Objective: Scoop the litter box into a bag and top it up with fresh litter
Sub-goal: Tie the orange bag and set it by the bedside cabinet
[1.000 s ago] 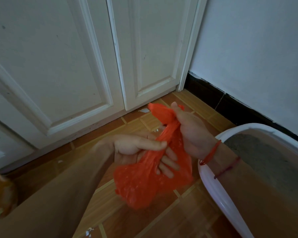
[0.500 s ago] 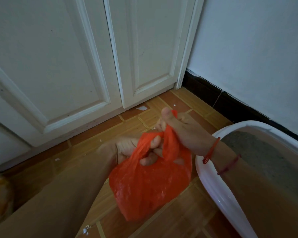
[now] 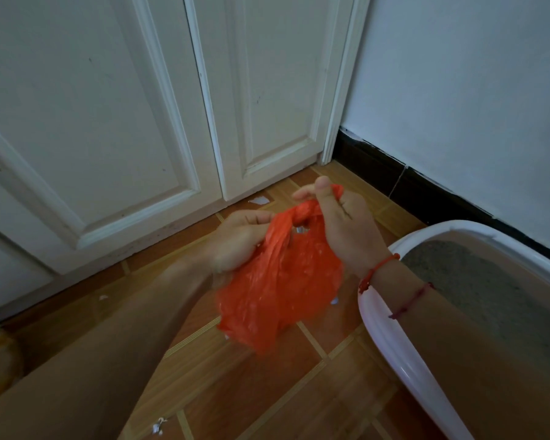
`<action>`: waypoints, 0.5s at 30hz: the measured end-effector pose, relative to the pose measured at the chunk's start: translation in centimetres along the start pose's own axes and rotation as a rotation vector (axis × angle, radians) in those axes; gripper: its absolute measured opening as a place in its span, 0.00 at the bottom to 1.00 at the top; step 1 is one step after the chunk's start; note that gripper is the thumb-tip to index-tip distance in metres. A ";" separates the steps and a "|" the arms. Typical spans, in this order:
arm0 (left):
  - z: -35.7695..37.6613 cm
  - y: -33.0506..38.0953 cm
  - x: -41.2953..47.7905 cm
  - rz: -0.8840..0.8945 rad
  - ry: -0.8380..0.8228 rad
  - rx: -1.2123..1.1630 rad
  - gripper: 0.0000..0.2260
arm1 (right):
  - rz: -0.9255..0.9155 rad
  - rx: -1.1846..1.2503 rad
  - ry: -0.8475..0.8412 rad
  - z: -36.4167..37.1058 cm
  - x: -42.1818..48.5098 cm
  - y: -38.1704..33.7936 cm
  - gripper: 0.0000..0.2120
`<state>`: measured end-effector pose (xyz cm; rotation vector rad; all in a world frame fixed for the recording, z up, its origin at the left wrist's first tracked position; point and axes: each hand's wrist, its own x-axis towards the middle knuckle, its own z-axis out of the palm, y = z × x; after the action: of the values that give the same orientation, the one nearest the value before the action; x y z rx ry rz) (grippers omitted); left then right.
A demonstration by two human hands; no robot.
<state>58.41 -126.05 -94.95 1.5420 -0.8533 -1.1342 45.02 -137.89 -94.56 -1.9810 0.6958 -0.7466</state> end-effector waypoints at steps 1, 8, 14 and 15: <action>-0.1 0.1 0.0 0.009 0.039 -0.010 0.10 | 0.020 0.007 0.011 0.0 0.1 0.1 0.22; -1.9 -0.1 -0.2 0.108 0.304 0.233 0.17 | 0.166 -0.039 0.041 -0.4 0.3 2.5 0.25; -5.4 -2.5 -0.1 0.056 0.488 0.265 0.18 | 0.266 -0.039 0.161 -1.1 -0.1 5.0 0.28; -6.5 -3.1 -0.3 0.033 0.511 0.254 0.17 | 0.309 -0.048 0.191 -1.6 -0.2 5.7 0.29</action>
<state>64.41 -123.02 -97.48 1.9056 -0.6827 -0.5736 42.69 -141.15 -98.91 -1.8013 1.1137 -0.7399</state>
